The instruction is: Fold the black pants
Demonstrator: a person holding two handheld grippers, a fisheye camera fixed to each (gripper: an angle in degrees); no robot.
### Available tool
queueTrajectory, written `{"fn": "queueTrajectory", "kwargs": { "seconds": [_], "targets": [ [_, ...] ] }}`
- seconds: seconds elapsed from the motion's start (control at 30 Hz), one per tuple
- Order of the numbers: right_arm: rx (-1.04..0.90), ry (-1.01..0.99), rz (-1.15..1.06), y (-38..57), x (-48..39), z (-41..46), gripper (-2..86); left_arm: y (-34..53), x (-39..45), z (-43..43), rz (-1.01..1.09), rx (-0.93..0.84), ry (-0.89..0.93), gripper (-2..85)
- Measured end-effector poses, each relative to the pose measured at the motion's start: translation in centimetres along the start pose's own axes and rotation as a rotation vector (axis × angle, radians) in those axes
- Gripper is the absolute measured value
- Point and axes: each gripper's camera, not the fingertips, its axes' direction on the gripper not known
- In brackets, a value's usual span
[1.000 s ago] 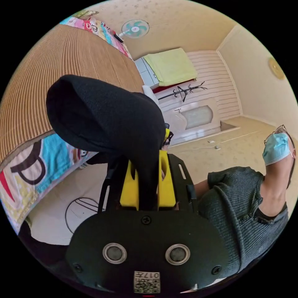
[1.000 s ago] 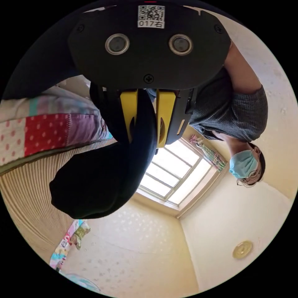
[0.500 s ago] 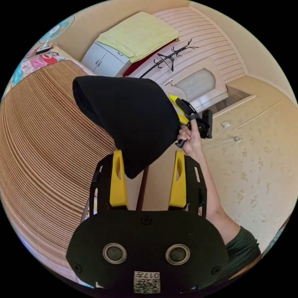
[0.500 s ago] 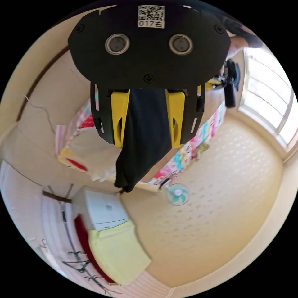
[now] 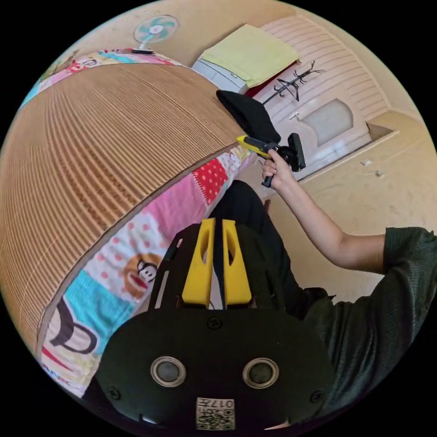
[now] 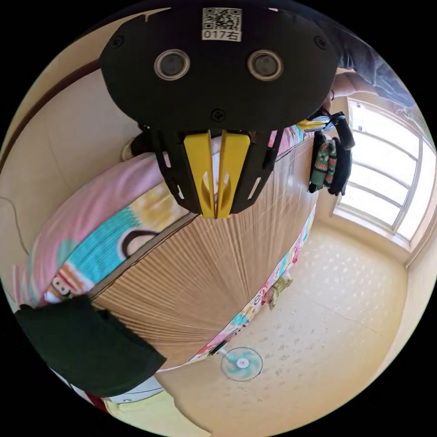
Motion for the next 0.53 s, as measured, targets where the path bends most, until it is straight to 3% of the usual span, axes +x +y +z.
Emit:
{"fn": "queueTrajectory", "kwargs": {
  "seconds": [0.13,0.2,0.3,0.4,0.53],
  "targets": [
    [-0.039,-0.107,-0.107,5.6,-7.5,4.0,0.7,8.1,-3.6,-16.2,-0.205,0.325,-0.070,3.1],
    [-0.073,-0.109,-0.163,7.3,-10.1,5.0,0.6,13.3,-2.7,-25.7,-0.283,0.527,-0.224,4.1],
    [-0.186,-0.161,-0.210,8.5,-12.6,6.1,0.5,17.1,-0.6,-35.6,-0.352,0.677,-0.410,9.8],
    [-0.295,-0.323,-0.278,8.0,-13.8,5.7,0.4,17.5,2.2,-45.2,-0.361,0.758,-0.594,15.8],
    [-0.302,-0.277,-0.299,6.9,-14.4,2.4,0.4,18.3,8.3,-55.4,-0.350,1.029,-0.873,16.2]
  ]
}}
